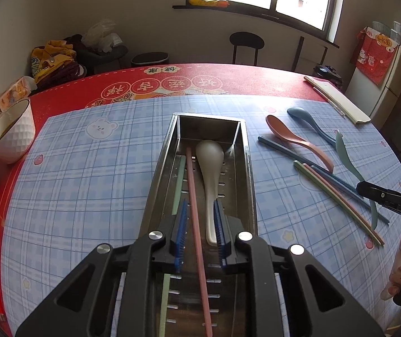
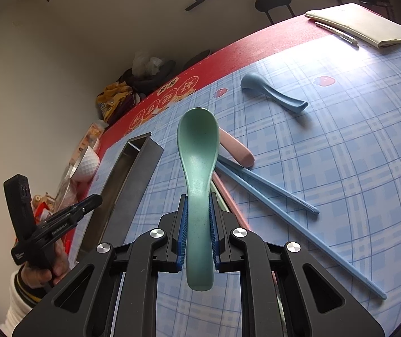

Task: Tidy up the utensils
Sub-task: 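Drop the green chopstick into the caddy with the left tool while the right lifts the green spoon, then lower the green spoon into the steel caddy and open the right tool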

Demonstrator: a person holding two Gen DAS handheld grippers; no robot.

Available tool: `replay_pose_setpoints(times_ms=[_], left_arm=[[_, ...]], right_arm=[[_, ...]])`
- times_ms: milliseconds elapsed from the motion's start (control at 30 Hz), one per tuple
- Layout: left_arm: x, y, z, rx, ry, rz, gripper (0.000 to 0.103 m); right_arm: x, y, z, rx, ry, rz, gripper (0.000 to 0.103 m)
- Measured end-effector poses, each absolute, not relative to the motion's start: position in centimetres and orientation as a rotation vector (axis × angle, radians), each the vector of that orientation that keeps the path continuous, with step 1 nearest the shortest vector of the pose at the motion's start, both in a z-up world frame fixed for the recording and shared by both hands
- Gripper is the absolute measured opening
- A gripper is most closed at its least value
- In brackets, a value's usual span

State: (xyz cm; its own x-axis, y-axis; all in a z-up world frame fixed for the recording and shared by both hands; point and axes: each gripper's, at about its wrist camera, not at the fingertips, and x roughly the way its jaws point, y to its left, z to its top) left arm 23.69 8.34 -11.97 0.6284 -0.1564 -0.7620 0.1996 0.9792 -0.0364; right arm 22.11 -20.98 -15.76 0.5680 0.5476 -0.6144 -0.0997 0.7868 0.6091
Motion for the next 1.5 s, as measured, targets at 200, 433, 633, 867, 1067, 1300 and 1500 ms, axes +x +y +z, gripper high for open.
replay_pose_setpoints(times_ms=[200, 433, 633, 867, 1067, 1300, 1500], left_arm=[[21.2, 8.6, -11.0, 0.087, 0.823, -0.2, 0.074], [19.1, 10.3, -10.6, 0.08, 0.795, -0.18, 0.095], [18.4, 12.8, -10.8, 0.05, 0.794, -0.163, 0.097], [18.1, 15.9, -10.9, 0.0, 0.763, -0.135, 0.097], [18.0, 16.9, -10.9, -0.022, 0.749, -0.124, 0.097], [18.1, 17.6, -11.2, -0.022, 0.765, -0.115, 0.097], [18.1, 17.8, -11.2, -0.03, 0.765, -0.115, 0.097]], right_arm=[[22.0, -19.6, -15.5, 0.552, 0.914, 0.412, 0.014], [22.5, -16.2, -14.9, 0.532, 0.957, 0.436, 0.014], [23.7, -12.3, -14.0, 0.519, 0.986, 0.47, 0.014], [25.1, -7.3, -13.0, 0.503, 1.018, 0.515, 0.014], [27.2, -4.5, -13.1, 0.515, 1.053, 0.489, 0.014], [28.7, -2.6, -13.9, 0.521, 1.097, 0.444, 0.014], [28.8, -1.9, -14.5, 0.527, 1.123, 0.449, 0.014]])
